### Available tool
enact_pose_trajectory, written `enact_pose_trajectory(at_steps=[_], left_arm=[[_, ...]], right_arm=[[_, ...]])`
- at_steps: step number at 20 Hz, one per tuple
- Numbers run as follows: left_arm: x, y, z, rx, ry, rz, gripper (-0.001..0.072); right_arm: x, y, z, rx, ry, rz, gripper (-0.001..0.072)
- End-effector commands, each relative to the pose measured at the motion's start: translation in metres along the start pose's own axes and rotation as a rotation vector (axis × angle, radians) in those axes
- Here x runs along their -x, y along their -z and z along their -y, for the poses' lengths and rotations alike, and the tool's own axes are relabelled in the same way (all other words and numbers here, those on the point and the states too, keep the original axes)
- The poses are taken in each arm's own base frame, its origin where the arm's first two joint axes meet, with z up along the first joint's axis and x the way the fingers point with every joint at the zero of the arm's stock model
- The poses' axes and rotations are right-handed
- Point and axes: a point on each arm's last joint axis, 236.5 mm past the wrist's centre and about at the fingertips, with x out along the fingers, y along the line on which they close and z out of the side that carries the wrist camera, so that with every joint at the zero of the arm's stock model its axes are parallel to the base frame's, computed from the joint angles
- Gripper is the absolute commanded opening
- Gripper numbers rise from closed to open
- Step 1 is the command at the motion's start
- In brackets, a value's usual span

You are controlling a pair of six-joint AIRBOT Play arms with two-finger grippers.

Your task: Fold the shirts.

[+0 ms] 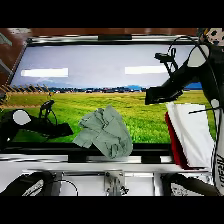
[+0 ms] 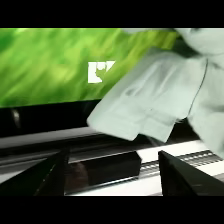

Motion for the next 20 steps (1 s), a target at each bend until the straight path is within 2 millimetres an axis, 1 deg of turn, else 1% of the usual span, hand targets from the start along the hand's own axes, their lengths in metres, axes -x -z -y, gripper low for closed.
enact_pose_trajectory(at_steps=[1,3,4,6,7,8,9,12,14,15,16,18,19,20], left_arm=[[-0.029,-0.014,0.004,0.001,0.084,-0.013,0.0625],[-0.047,-0.01,-0.001,0.0,0.073,-0.063,0.0621],[-0.052,-0.01,-0.001,-0.013,0.082,-0.076,0.0609],[-0.057,-0.012,0.009,-0.044,0.136,-0.077,0.0606],[-0.058,-0.015,0.012,-0.053,0.149,-0.064,0.0606],[-0.06,-0.018,0.011,-0.053,0.142,-0.051,0.0606],[-0.062,-0.02,0.011,-0.051,0.14,-0.047,0.0606],[-0.067,-0.013,0.012,-0.044,0.146,-0.083,0.0605],[-0.073,-0.007,0.011,-0.04,0.146,-0.116,0.0603],[-0.076,-0.005,0.011,-0.041,0.145,-0.128,0.0481],[-0.078,-0.003,0.013,-0.046,0.145,-0.137,0.0342],[-0.08,0.002,0.018,-0.068,0.145,-0.148,0.0149],[-0.081,0.004,0.021,-0.078,0.145,-0.154,0.012],[-0.082,0.006,0.023,-0.088,0.145,-0.16,0.0057]], right_arm=[[-0.015,-0.003,-0.009,-0.022,-0.065,-0.039,0.0675],[-0.017,-0.003,-0.009,-0.03,-0.066,-0.048,0.0675],[-0.019,-0.002,-0.009,-0.038,-0.068,-0.052,0.0675],[-0.025,0.005,-0.01,-0.038,-0.065,-0.086,0.0675],[-0.033,0.014,-0.011,-0.023,-0.054,-0.125,0.0675],[-0.045,0.024,-0.015,0.002,-0.046,-0.169,0.0675],[-0.058,0.035,-0.022,0.026,-0.054,-0.213,0.0675],[-0.093,0.062,-0.05,0.107,-0.085,-0.304,0.0675],[-0.109,0.069,-0.062,0.15,-0.086,-0.316,0.0675],[-0.115,0.069,-0.067,0.162,-0.085,-0.307,0.0675],[-0.119,0.067,-0.07,0.171,-0.083,-0.291,0.0675],[-0.129,0.056,-0.078,0.171,-0.078,-0.238,0.0675],[-0.134,0.05,-0.081,0.175,-0.077,-0.211,0.0675],[-0.14,0.045,-0.086,0.184,-0.077,-0.19,0.0675]])
